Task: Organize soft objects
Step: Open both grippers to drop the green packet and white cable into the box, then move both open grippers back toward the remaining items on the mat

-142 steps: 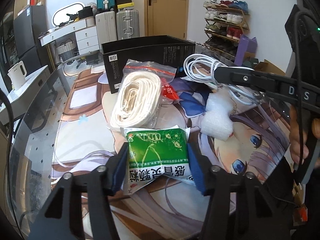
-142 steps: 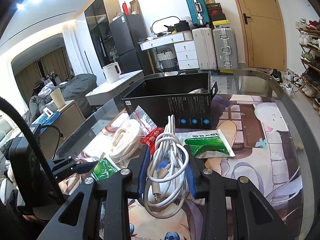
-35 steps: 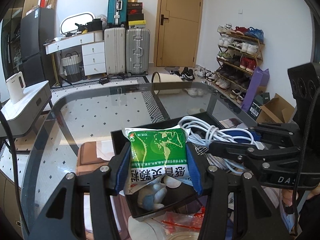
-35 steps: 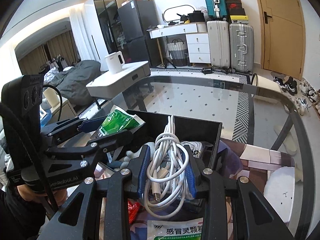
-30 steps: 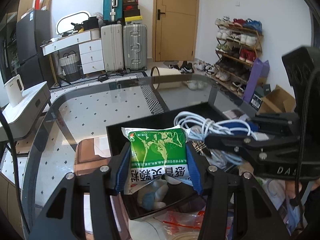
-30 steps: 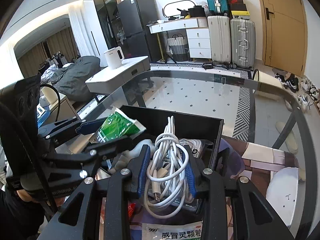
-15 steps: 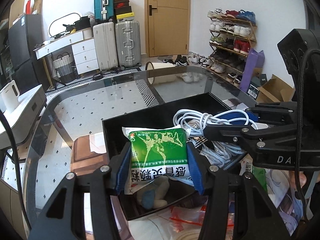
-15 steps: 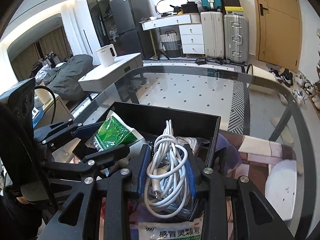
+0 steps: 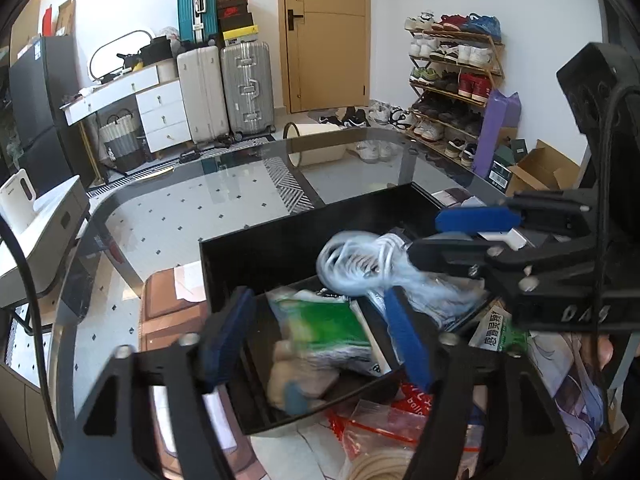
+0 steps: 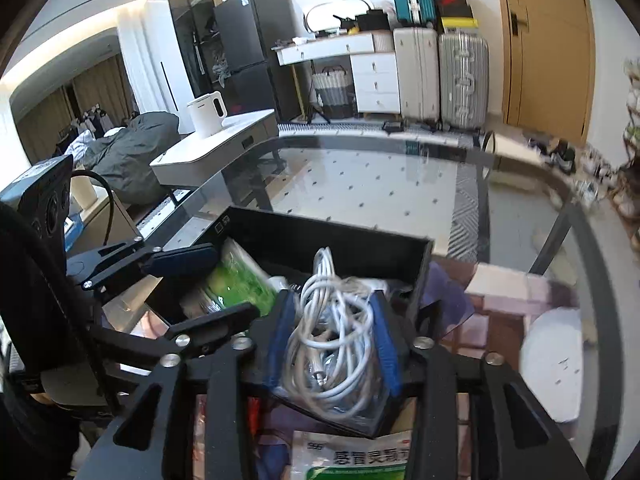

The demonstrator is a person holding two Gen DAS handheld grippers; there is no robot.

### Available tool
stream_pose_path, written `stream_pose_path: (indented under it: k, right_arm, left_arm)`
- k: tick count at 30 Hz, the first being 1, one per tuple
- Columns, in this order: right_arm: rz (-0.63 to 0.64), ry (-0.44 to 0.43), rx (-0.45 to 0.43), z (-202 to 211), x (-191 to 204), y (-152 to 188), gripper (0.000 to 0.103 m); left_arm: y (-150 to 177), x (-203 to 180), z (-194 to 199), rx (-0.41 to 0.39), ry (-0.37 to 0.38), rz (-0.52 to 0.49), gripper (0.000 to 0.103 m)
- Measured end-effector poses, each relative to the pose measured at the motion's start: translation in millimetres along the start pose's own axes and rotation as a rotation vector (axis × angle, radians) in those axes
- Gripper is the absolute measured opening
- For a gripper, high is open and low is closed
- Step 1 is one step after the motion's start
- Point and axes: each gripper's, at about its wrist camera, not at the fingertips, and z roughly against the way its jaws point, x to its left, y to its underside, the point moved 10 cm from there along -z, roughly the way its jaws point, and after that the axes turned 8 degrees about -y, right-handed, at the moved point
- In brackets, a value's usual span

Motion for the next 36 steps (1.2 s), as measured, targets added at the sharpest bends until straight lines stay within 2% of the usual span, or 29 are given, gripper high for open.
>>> stream_pose_path:
  k: [3, 4, 5, 6, 7, 10, 19, 23, 36]
  right_arm:
    - [-0.015, 0.029, -0.05, 20.3, -11.6, -8.8, 0.058]
    - [-0.018, 0.031, -0.068, 28.8, -14.1, -10.9, 0.068]
    - [-0.022, 0.026, -0.082, 35.0, -15.0, -12.2, 0.075]
    - [-0.03, 0.018, -0.106, 44.0, -16.2, -13.4, 0.087]
    - [-0.038, 0.012, -0.128, 52.1, -16.5, -13.8, 0.095]
    - [-0.059, -0.024, -0.157, 73.3, -13.2, -8.3, 0.102]
    - [-0.055, 0.005, -0.187, 101.0, 9.8, 23.8, 0.102]
    - [-0.043, 0.018, -0.197, 108.4, 23.0, 30.9, 0.102]
    - [-0.049, 0.039, -0.204, 116.9, 32.4, 58.9, 0.102]
  left_arm:
    - [0.8, -6.0, 8.6, -0.004, 0.04, 0.008, 0.091]
    - [0.4, -5.8, 10.7, -0.007, 0.04, 0.007, 0.094]
    - [0.0, -5.3, 13.3, -0.012, 0.038, 0.005, 0.099]
    - [0.3, -5.1, 15.9, -0.014, 0.034, 0.003, 0.101]
    - [1.0, -5.2, 19.3, -0.018, 0.031, 0.003, 0.101]
    - [6.7, -2.2, 28.3, -0.015, 0.024, 0.029, 0.103]
    - [27.3, 5.2, 68.5, -0.067, 0.005, 0.116, 0.103]
    - [29.2, 6.7, 85.9, -0.111, -0.028, 0.107, 0.103]
    - [36.7, 15.7, 100.3, -0.137, -0.065, 0.126, 0.103]
